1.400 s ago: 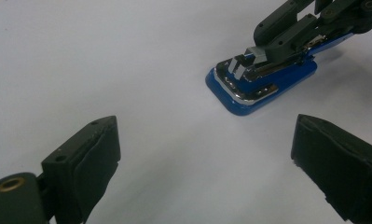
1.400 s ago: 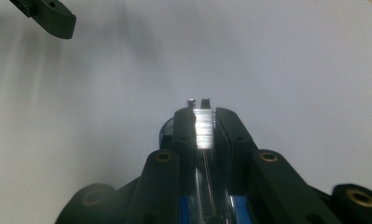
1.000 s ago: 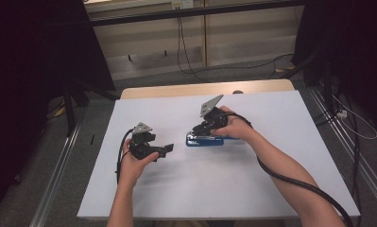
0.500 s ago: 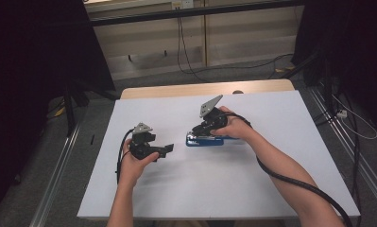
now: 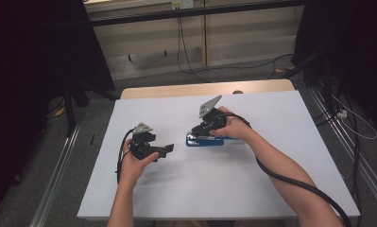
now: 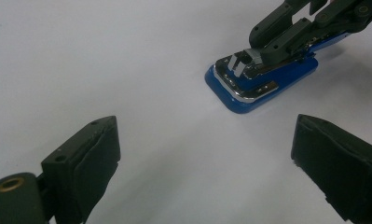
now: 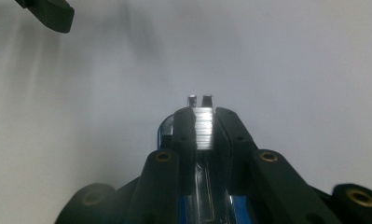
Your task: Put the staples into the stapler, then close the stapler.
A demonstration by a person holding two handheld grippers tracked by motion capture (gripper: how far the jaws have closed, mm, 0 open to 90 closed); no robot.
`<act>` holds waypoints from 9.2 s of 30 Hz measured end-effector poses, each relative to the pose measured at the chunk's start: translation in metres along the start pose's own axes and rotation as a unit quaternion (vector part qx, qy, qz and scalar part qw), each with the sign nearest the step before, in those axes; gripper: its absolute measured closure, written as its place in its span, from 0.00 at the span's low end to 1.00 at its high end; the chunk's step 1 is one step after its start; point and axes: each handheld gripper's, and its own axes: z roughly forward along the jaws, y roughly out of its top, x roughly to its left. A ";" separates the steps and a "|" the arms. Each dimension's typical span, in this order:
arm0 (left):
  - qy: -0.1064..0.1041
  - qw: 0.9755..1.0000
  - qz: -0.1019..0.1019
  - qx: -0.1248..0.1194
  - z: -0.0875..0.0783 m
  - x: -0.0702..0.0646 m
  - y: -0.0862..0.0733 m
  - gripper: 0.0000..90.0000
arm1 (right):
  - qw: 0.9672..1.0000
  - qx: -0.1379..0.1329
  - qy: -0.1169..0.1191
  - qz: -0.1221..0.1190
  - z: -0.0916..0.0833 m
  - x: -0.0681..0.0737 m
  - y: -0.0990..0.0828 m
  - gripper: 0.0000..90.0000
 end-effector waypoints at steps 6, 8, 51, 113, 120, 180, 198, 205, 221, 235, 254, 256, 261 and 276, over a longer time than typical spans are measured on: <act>0.001 1.000 0.000 -0.002 0.001 0.000 0.000 0.09 | 1.000 0.000 0.000 0.000 0.000 0.000 0.000 0.88; 0.001 1.000 0.000 -0.002 0.001 0.000 0.000 0.09 | 1.000 0.000 0.000 0.000 0.000 0.000 0.000 0.88; 0.001 1.000 0.000 0.008 0.003 -0.001 -0.001 0.09 | 1.000 -0.002 0.013 -0.008 0.002 -0.004 0.002 0.88; -0.018 0.999 -0.007 -0.034 0.011 -0.006 0.010 0.10 | 0.950 -0.072 -0.226 0.201 -0.131 0.069 -0.101 0.19; -0.015 0.999 -0.002 -0.034 0.014 -0.010 0.013 0.10 | 0.947 -0.057 -0.245 0.200 -0.135 0.073 -0.108 0.22; -0.016 0.998 0.054 -0.021 0.064 -0.044 0.014 1.00 | 0.938 -0.007 -0.263 0.224 -0.123 0.063 -0.129 1.00; -0.015 0.998 0.050 -0.025 0.070 -0.042 0.012 1.00 | 0.941 0.008 -0.255 0.223 -0.116 0.059 -0.129 1.00; -0.016 0.998 0.052 -0.021 0.073 -0.042 0.011 1.00 | 0.943 0.013 -0.249 0.220 -0.112 0.059 -0.129 1.00; -0.019 0.998 0.054 -0.017 0.075 -0.042 0.009 1.00 | 0.945 0.004 -0.242 0.221 -0.111 0.059 -0.130 1.00; -0.018 0.997 0.071 -0.021 0.076 -0.042 0.009 1.00 | 0.945 -0.018 -0.235 0.228 -0.111 0.057 -0.129 1.00; -0.018 0.997 0.067 -0.015 0.072 -0.042 0.008 1.00 | 0.948 -0.046 -0.216 0.229 -0.107 0.056 -0.123 1.00; -0.028 0.998 0.055 -0.019 0.072 -0.042 0.007 1.00 | 0.949 -0.047 -0.214 0.228 -0.107 0.057 -0.123 1.00; -0.037 0.998 0.049 -0.027 0.067 -0.040 0.008 1.00 | 0.949 -0.049 -0.211 0.227 -0.105 0.058 -0.122 1.00; -0.042 0.998 0.022 -0.046 0.043 -0.040 0.013 0.54 | 0.945 -0.076 -0.210 0.240 -0.104 0.066 -0.122 0.70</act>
